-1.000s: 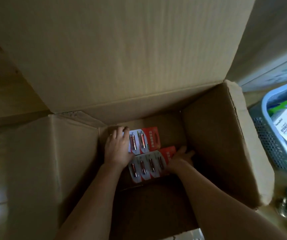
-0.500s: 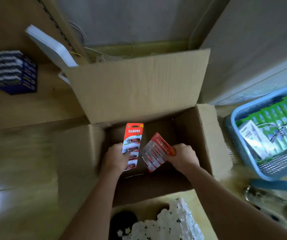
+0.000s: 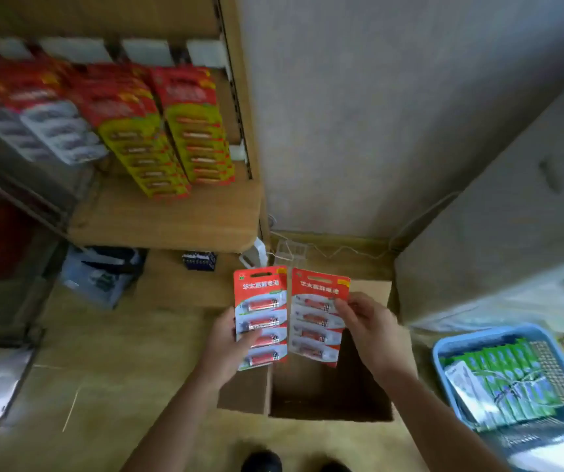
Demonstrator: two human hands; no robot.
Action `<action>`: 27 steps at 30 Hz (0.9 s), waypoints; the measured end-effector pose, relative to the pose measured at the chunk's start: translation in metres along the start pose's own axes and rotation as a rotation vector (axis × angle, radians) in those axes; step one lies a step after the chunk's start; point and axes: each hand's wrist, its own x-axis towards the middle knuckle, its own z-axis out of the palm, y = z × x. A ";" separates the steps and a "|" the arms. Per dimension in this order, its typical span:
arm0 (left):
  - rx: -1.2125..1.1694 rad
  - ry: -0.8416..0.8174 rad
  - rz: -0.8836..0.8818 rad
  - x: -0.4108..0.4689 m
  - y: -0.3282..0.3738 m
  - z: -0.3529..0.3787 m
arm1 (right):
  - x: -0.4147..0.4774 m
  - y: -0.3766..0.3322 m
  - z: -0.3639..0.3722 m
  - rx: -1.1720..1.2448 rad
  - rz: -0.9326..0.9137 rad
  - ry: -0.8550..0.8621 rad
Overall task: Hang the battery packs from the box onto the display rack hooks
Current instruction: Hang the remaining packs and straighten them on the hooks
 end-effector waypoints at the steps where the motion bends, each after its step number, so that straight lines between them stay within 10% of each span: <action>1: -0.042 0.008 0.023 -0.013 0.018 -0.011 | -0.005 -0.023 0.000 0.068 -0.020 -0.007; 27: 0.015 0.203 0.328 -0.059 0.076 -0.379 | -0.025 -0.282 0.297 0.420 -0.266 0.189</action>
